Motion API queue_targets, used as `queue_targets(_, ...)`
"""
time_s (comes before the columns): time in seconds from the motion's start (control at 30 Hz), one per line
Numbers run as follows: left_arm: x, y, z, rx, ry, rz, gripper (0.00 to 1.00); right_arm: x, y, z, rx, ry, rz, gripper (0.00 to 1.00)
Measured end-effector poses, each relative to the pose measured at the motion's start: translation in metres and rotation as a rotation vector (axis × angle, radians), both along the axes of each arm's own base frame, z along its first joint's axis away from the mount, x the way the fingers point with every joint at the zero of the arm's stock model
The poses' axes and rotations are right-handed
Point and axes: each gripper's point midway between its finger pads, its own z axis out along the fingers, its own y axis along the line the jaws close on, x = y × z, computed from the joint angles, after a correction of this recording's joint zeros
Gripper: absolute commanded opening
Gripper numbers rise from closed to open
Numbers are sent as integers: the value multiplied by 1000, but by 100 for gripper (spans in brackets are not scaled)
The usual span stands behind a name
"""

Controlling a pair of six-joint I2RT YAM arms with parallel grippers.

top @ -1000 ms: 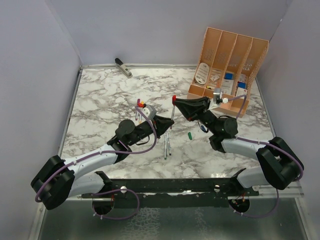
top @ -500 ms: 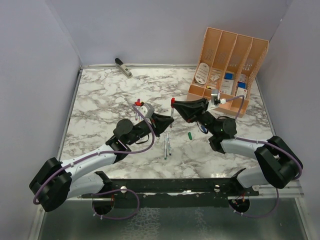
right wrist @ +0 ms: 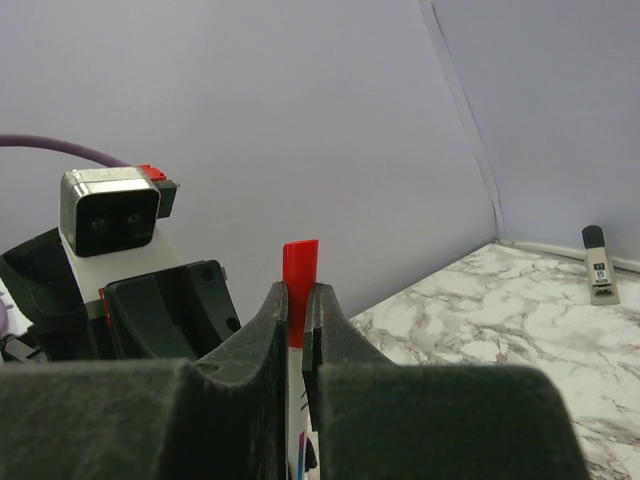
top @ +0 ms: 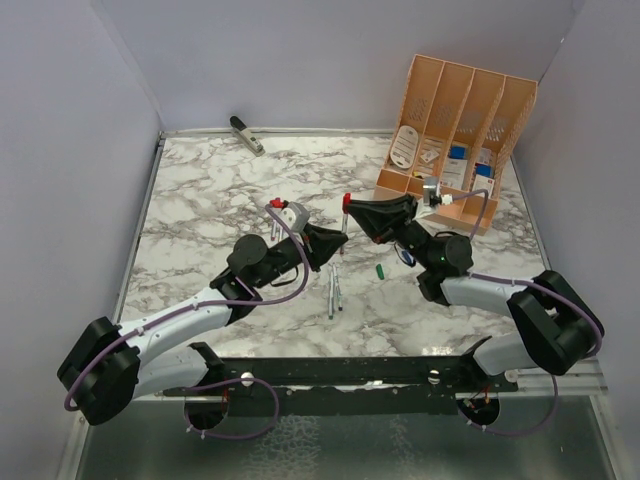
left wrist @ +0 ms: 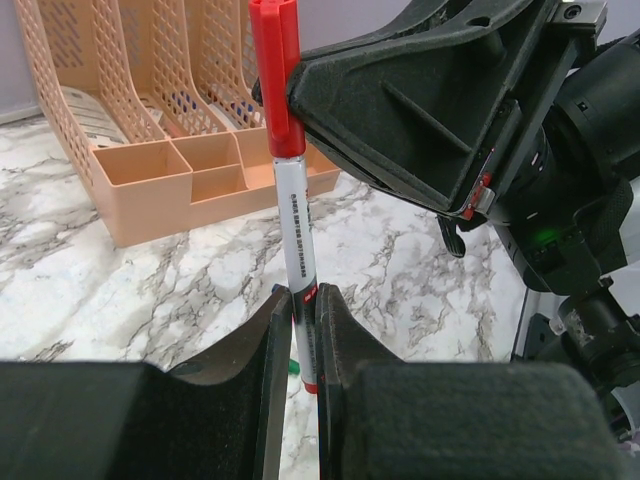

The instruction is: Insert the pens into the pen caps

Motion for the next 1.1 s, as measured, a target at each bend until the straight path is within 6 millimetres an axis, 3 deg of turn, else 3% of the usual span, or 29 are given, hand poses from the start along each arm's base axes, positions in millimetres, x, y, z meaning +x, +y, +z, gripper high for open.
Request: queue_targets(1.1,25,5,3,104,-69,112,0,7,-8,1,9,5,-50,1)
